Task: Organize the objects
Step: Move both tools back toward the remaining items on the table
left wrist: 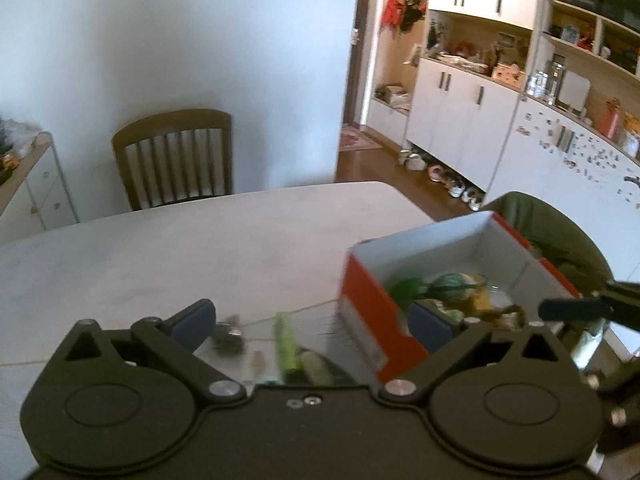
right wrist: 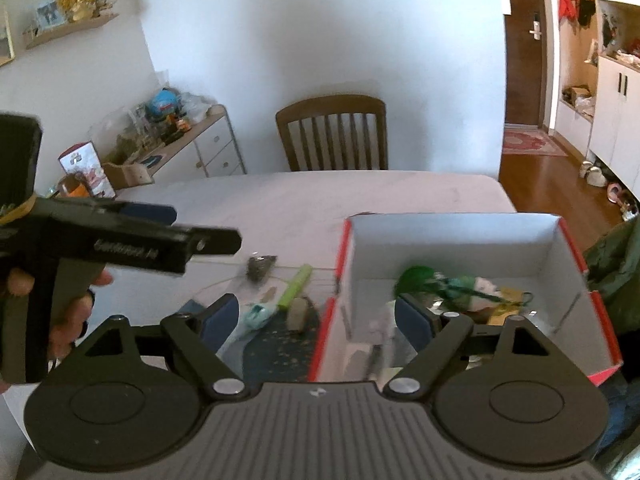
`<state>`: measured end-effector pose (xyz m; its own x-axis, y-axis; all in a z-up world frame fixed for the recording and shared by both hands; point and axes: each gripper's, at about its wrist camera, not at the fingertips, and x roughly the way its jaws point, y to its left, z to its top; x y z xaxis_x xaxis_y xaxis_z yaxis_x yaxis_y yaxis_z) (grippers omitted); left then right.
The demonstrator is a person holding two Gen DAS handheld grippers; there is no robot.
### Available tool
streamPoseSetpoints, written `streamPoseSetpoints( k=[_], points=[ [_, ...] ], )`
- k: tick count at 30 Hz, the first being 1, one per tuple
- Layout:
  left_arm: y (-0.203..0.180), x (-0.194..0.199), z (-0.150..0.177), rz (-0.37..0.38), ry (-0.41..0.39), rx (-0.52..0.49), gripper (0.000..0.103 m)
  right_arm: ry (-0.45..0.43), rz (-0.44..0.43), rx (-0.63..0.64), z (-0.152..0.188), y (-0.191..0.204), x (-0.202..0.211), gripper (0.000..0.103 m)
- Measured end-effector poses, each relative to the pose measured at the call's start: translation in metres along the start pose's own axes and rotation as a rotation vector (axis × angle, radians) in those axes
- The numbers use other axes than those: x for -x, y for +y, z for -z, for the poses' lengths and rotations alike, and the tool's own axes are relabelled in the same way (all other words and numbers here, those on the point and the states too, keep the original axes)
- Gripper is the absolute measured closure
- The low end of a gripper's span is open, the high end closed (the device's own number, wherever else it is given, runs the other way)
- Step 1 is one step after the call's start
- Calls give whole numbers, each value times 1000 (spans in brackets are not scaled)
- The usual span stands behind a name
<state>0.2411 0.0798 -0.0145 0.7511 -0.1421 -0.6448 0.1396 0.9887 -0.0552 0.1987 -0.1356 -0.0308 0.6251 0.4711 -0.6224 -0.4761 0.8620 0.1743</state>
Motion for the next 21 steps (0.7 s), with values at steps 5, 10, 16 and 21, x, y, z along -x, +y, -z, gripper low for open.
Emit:
streamPoseSetpoints(
  k=[5,10,16,21],
  points=[
    [34,-7,-3,-58,-10,21,1,16,-1,30,0,32,-21,18],
    [66,-26,-5,-103,8,38,1,56,7,39,1,56,-49,18],
    [88,-55,1,-100,42,43,1,105,31,46,8,71,-88,18],
    [95,-84,12,-83,80,44,1,136,38,95,17,85,-118,17]
  ],
)
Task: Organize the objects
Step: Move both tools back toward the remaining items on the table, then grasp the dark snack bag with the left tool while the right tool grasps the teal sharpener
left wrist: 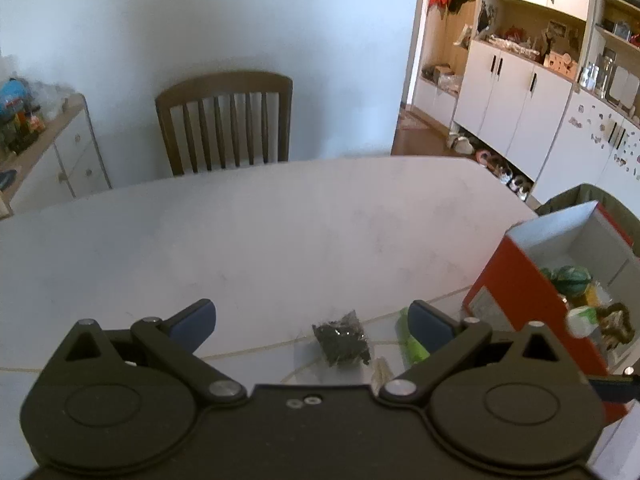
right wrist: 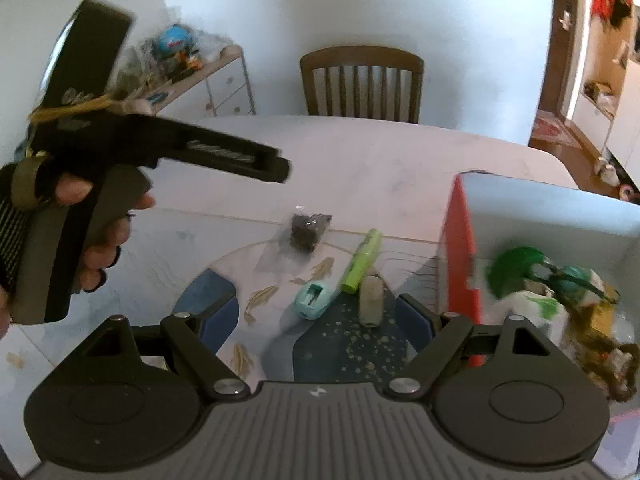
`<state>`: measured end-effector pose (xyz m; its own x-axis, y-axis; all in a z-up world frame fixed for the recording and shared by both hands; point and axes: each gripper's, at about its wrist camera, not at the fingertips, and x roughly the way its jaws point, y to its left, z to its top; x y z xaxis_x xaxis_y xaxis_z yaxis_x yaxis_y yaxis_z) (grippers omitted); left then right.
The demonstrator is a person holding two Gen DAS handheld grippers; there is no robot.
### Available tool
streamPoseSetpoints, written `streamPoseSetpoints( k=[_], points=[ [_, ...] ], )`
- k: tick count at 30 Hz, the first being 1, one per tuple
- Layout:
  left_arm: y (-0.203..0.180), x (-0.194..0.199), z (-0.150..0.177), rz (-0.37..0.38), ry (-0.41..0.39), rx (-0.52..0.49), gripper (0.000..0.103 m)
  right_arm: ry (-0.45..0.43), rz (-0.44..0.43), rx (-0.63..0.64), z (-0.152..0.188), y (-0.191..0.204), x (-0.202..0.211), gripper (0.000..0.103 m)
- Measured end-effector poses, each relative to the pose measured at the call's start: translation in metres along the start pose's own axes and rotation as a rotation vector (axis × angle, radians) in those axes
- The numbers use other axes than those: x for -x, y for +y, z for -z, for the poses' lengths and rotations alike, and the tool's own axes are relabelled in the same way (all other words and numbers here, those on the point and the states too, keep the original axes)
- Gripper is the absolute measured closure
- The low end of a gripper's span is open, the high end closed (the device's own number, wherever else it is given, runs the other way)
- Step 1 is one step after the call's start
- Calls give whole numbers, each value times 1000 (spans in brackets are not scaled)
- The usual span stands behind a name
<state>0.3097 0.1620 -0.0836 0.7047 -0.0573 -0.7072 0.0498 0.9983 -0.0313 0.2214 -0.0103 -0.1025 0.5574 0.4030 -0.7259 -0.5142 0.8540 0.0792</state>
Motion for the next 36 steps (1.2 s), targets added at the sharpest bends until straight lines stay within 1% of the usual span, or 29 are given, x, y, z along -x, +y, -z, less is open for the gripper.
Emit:
streamPoseSetpoints(
  k=[4,10,15,18,20,22,23,24,25,28,29,31,34,36],
  points=[
    [-3,-21,8,16,24,-15,1,27,1,7,2,8,-23,17],
    [-8,-50,15,31,57,-28,1,61,36,-4,9,12,-55,17],
    [-8,-69,14,28,82,5,2,94,49,-37,11,12,-78,17],
    [-10,-76,17,20,101,7,6,120,35,-53,13,11,-89,18],
    [-11,-80,19,18,105,10,8,124,39,-56,13,11,-95,18],
    [-12,-82,20,26,109,12,13,116,33,-68,12,9,-99,18],
    [-12,-84,21,26,111,13,14,110,29,-71,11,9,-100,19],
    [-13,-85,23,24,108,9,16,111,25,-72,10,9,-102,20],
    [-13,-85,23,23,107,5,20,112,22,-77,9,8,-103,21],
    [-11,-86,26,26,112,9,25,112,19,-71,7,9,-106,24],
    [-10,-87,27,28,116,11,26,112,17,-68,7,10,-108,29],
    [-7,-90,25,39,124,19,33,123,14,-74,7,10,-111,38],
    [-7,-92,26,54,131,22,37,120,22,-87,6,9,-115,41],
    [-8,-91,27,58,130,19,39,118,25,-84,4,8,-116,46]
  ],
)
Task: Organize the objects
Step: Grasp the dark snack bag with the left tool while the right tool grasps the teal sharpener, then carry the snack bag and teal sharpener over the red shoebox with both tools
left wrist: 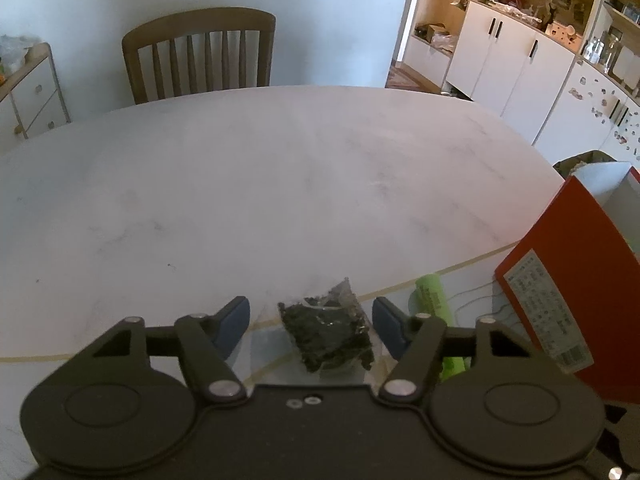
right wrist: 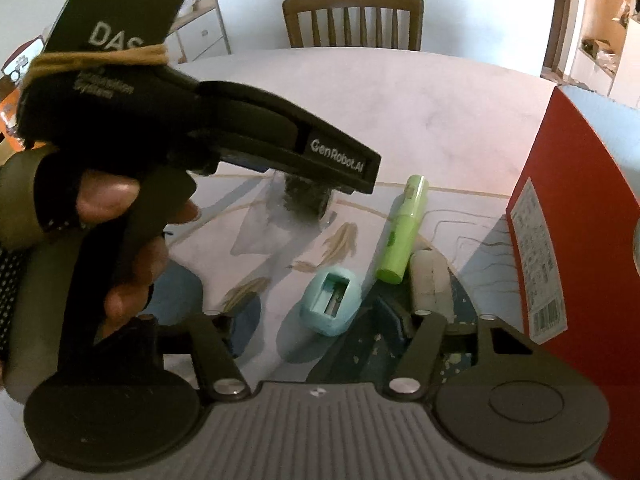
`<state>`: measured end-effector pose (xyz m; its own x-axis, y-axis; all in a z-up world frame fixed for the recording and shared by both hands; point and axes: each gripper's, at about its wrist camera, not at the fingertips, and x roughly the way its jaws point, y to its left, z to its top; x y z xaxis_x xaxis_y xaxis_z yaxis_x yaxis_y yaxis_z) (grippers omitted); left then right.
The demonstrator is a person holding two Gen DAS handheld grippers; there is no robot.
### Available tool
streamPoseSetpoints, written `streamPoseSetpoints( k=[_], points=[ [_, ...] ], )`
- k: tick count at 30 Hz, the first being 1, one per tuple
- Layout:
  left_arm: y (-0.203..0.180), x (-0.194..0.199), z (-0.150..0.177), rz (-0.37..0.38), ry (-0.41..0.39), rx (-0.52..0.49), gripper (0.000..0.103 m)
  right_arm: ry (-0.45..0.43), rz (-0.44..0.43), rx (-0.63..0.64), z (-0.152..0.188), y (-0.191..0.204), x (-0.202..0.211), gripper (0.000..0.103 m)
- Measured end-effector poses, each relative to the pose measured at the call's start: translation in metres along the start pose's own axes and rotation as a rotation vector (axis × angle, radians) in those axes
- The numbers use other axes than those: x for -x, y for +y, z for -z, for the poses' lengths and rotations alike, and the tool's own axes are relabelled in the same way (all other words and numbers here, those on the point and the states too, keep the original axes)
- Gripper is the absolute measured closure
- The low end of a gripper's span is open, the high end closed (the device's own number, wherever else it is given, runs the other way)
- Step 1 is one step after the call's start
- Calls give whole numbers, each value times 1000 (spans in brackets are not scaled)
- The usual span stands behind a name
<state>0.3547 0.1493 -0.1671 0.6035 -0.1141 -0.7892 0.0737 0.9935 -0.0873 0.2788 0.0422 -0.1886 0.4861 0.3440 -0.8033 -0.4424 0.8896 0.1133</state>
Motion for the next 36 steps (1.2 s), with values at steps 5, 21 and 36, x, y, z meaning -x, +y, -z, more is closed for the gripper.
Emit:
streamPoseSetpoints(
  k=[5,21,36],
  points=[
    [-1,1,1,16,0,-1,52,2,19,17,-3,2,-1,63],
    [0,23,2,19,-18,25,68,-42,7,13,-4,-1,17,72],
    [-26,104,6,33,-100,40,68,-119,-8,-16,1,-11,101,72]
  ],
)
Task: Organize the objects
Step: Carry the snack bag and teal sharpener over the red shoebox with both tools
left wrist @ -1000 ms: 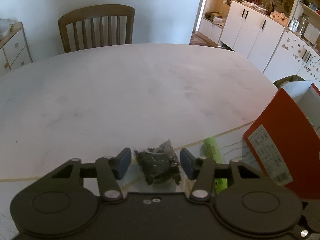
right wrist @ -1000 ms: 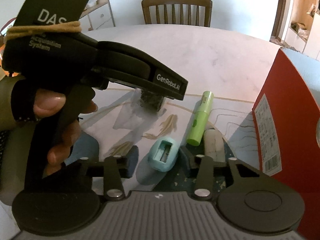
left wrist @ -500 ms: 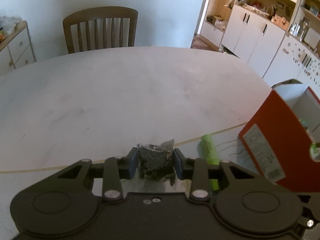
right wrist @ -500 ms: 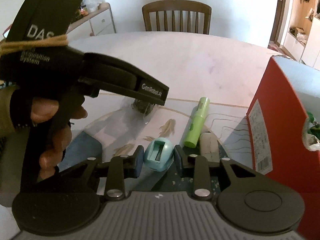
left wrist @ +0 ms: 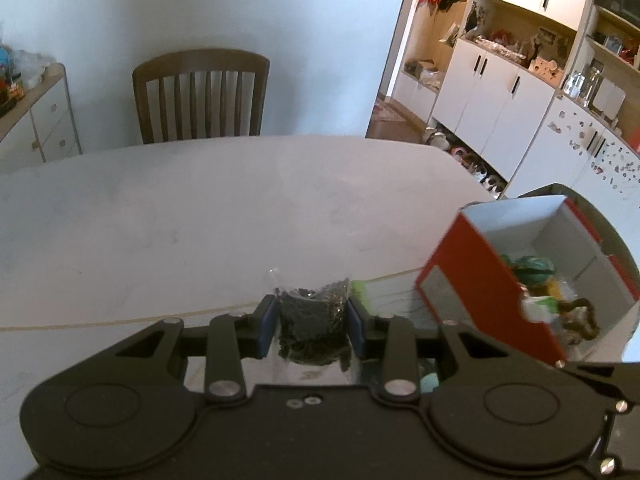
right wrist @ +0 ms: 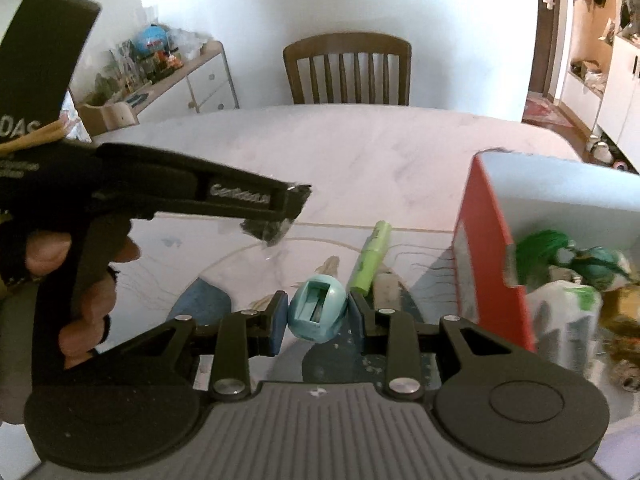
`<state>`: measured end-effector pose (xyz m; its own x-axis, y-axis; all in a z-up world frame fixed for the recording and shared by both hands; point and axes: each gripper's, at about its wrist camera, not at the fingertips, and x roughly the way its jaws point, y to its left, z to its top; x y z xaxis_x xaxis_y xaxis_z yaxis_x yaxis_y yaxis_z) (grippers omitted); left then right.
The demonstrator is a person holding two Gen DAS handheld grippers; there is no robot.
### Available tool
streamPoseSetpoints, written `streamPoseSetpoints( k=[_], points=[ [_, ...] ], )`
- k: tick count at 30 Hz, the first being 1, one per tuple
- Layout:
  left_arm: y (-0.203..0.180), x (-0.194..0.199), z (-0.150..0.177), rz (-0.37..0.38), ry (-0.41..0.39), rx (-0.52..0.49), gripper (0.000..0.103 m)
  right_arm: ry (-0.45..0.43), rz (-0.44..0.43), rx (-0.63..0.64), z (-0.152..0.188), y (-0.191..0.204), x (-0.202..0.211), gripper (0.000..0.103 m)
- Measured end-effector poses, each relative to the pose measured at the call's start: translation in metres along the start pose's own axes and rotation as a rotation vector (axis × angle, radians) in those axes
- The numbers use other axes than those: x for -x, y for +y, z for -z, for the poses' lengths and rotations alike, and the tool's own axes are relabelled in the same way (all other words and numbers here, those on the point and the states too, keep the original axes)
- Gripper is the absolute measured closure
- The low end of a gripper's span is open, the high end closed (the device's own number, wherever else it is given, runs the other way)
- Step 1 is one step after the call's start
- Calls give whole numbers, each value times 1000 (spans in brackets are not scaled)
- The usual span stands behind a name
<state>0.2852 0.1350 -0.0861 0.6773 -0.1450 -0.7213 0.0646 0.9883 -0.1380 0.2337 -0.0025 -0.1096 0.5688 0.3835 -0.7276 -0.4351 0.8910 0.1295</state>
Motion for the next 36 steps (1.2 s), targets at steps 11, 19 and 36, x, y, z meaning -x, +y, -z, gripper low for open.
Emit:
streamPoseSetpoints(
  k=[11,19,36],
  points=[
    [-30,49,12,25,-22,-7,68,-40,17,-31,5,-25,63,72],
    [-66,69,18,48,-26,-28,68,-92,35,-38,13,-61,104,72],
    [-167,50,17,90,-1,-125,68,-115,147,-135,23,-197,131,72]
  ],
)
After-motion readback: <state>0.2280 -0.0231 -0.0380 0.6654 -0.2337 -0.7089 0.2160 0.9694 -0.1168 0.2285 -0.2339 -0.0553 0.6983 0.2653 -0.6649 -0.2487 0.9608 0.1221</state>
